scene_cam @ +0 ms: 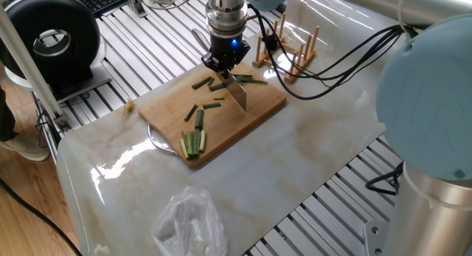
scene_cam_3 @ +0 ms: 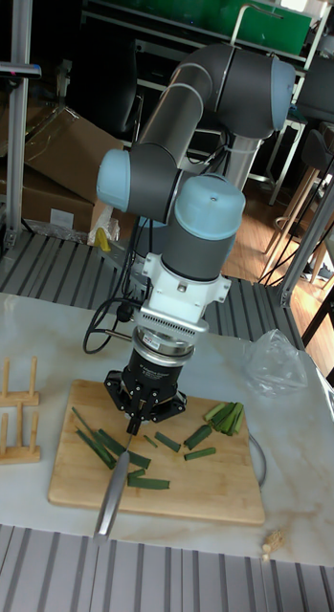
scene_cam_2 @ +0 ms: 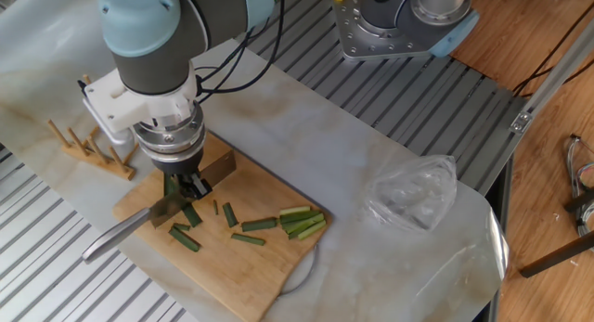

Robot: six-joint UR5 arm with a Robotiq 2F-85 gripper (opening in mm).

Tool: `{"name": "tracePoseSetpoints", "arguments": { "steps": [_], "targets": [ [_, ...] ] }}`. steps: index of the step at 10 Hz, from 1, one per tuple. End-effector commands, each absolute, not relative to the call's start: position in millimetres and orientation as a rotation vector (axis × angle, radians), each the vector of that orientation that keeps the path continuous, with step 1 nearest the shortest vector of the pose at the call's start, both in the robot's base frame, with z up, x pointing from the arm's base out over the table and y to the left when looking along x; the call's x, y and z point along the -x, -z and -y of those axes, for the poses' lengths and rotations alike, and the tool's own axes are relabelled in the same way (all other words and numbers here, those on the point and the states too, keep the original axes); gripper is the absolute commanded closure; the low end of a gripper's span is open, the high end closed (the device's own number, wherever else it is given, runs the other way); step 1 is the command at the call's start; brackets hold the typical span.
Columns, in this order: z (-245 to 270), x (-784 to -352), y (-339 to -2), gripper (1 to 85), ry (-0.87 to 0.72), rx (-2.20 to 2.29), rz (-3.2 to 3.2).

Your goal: Chop the green garlic

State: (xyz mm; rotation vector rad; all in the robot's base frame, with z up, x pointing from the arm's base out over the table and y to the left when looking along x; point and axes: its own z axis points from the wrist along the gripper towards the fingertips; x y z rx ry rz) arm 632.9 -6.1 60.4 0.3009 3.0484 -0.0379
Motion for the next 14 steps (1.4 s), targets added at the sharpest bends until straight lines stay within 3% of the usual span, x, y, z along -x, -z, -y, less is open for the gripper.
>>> {"name": "tracePoseSetpoints", "arguments": {
  "steps": [1,14],
  "targets": [
    [3,-626,-67,84.3,0.011,-0.308,-3.056],
    [-1,-594,-63,84.3,-0.048,-0.316,-3.121]
  ]
}}
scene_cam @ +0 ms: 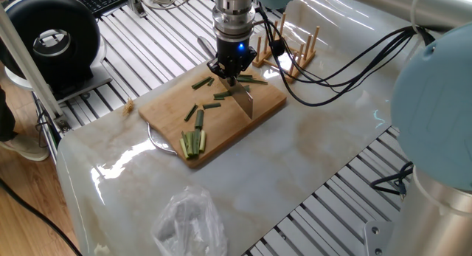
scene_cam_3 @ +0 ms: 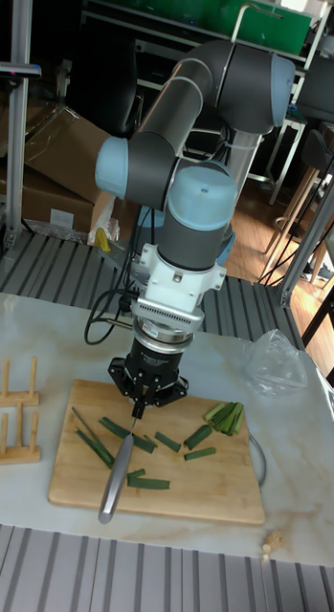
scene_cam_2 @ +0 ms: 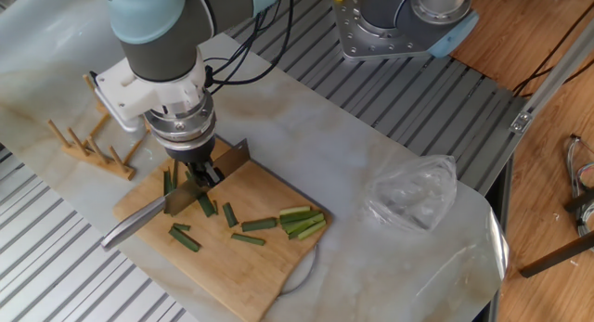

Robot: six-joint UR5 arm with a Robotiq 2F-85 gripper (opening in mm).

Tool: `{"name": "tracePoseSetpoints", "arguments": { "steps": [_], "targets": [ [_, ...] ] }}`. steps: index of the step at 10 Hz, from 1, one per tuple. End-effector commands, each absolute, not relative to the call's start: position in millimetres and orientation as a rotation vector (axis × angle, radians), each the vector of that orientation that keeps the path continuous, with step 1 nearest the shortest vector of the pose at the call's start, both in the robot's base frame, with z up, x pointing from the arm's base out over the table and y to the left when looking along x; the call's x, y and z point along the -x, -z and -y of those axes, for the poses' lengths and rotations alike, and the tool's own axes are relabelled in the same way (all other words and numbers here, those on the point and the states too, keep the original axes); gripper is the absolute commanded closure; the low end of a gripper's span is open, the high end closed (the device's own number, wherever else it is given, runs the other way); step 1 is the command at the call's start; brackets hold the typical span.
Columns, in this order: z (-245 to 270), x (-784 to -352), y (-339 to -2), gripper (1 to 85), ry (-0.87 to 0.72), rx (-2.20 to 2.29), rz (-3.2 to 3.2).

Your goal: Chop the green garlic

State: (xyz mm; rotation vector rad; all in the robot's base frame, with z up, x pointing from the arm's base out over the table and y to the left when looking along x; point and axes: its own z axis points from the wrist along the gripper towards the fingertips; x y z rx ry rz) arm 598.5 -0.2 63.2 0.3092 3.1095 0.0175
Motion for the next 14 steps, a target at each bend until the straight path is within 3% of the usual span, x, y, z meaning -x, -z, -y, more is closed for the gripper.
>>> {"name": "tracePoseSetpoints", "arguments": {
  "steps": [1,14],
  "targets": [
    [-2,-592,-62,84.3,-0.059,-0.314,-3.126],
    [-10,-569,-69,84.3,-0.091,-0.302,-3.166]
  ]
}}
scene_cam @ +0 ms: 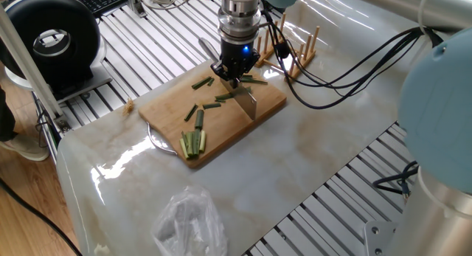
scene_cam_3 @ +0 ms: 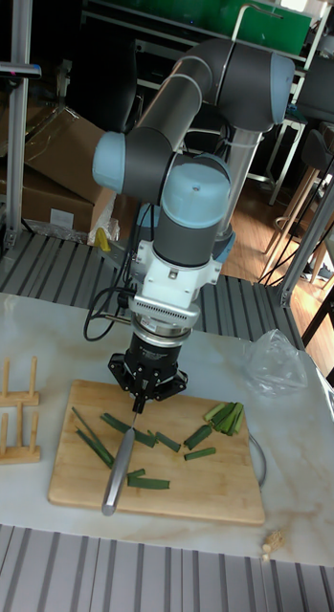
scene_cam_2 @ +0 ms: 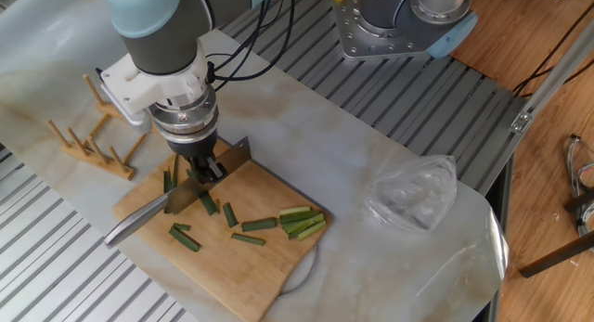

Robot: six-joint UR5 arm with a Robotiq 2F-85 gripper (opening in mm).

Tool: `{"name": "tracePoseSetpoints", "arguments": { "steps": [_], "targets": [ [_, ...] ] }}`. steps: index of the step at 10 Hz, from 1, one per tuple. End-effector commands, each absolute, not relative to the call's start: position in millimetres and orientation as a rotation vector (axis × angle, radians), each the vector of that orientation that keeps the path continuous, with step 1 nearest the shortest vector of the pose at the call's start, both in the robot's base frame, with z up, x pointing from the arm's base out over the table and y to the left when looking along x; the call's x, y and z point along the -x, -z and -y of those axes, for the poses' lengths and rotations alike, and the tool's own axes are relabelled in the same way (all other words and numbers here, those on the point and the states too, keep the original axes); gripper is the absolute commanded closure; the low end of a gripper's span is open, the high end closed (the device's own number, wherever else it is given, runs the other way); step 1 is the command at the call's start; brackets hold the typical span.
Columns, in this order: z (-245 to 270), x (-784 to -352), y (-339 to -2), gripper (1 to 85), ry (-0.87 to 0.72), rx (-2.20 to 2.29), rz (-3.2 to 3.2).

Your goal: Chop the green garlic

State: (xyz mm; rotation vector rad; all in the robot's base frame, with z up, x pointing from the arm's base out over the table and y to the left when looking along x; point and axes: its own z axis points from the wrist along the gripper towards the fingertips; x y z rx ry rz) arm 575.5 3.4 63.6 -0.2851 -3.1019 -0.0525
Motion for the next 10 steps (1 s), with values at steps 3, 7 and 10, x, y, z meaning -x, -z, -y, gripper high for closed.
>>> {"name": "tracePoseSetpoints", "arguments": {
  "steps": [3,7,10],
  "targets": [
    [-9,-567,-67,84.3,0.096,0.295,3.088],
    [-4,-580,-62,84.3,0.081,0.283,3.127],
    [0,-586,-64,84.3,0.059,0.276,3.156]
  ]
}}
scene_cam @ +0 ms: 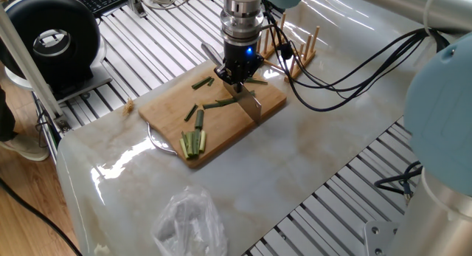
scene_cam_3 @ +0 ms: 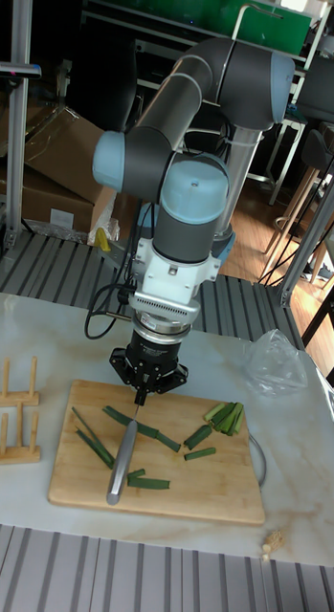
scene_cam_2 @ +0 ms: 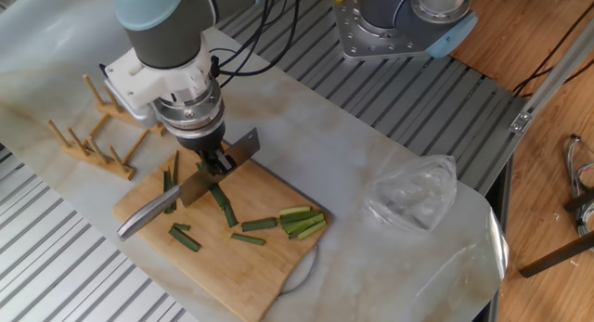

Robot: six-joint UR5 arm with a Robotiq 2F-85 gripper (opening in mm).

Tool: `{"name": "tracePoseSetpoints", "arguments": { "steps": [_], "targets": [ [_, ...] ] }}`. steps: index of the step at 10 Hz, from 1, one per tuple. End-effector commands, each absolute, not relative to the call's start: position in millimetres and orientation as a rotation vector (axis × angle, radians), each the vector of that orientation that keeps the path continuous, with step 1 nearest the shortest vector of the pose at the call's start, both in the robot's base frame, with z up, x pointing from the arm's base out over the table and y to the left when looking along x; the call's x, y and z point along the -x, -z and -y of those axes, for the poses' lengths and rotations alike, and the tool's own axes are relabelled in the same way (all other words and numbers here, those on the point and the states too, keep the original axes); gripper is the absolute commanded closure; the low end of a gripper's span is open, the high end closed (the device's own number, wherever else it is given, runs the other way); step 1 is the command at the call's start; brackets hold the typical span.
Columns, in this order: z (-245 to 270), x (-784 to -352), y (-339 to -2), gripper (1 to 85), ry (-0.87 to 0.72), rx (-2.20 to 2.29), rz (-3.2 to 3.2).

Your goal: Chop the green garlic

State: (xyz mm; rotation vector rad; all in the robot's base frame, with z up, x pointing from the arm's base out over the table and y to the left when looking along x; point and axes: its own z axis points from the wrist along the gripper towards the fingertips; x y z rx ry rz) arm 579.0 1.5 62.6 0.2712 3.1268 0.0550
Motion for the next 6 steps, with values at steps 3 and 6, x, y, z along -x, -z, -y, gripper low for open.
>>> {"name": "tracePoseSetpoints", "arguments": {
  "steps": [3,6],
  "targets": [
    [0,-590,-65,84.3,-0.055,-0.277,-3.088],
    [0,-601,-61,84.3,-0.053,-0.283,-3.048]
  ]
}}
